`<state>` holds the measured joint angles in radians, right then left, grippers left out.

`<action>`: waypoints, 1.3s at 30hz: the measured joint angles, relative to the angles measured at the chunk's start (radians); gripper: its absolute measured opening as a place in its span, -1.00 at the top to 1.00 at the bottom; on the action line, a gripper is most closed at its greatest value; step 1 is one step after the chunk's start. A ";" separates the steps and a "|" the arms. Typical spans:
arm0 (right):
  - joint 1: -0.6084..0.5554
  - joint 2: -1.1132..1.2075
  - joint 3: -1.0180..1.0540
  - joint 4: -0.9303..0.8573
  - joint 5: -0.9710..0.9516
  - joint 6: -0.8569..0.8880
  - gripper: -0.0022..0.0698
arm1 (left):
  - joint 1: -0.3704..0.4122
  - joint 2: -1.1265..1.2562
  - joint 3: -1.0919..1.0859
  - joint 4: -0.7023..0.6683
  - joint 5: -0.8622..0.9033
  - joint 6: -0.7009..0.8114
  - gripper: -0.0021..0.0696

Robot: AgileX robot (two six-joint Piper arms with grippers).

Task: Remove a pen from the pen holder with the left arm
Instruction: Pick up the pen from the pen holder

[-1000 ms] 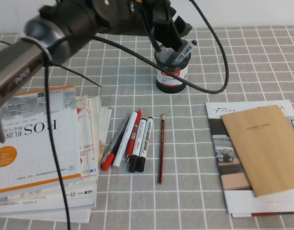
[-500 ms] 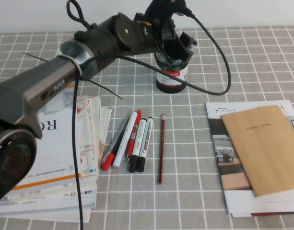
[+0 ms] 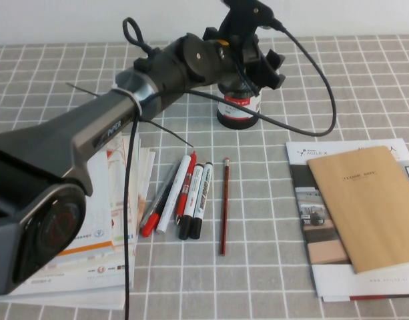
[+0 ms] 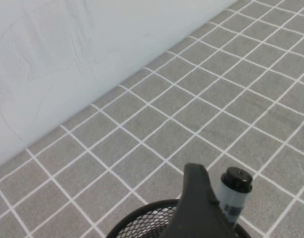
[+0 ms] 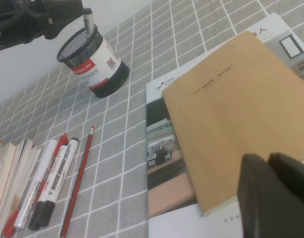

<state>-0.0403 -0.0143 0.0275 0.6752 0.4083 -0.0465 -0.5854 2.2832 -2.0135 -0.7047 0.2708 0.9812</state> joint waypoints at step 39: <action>0.000 0.000 0.000 0.000 0.000 0.000 0.97 | 0.173 -0.045 -0.008 0.027 0.088 -0.011 -0.18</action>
<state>-0.0403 -0.0143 0.0275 0.6752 0.4083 -0.0465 -0.4121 2.2385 -2.0220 -0.6780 0.3589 0.9706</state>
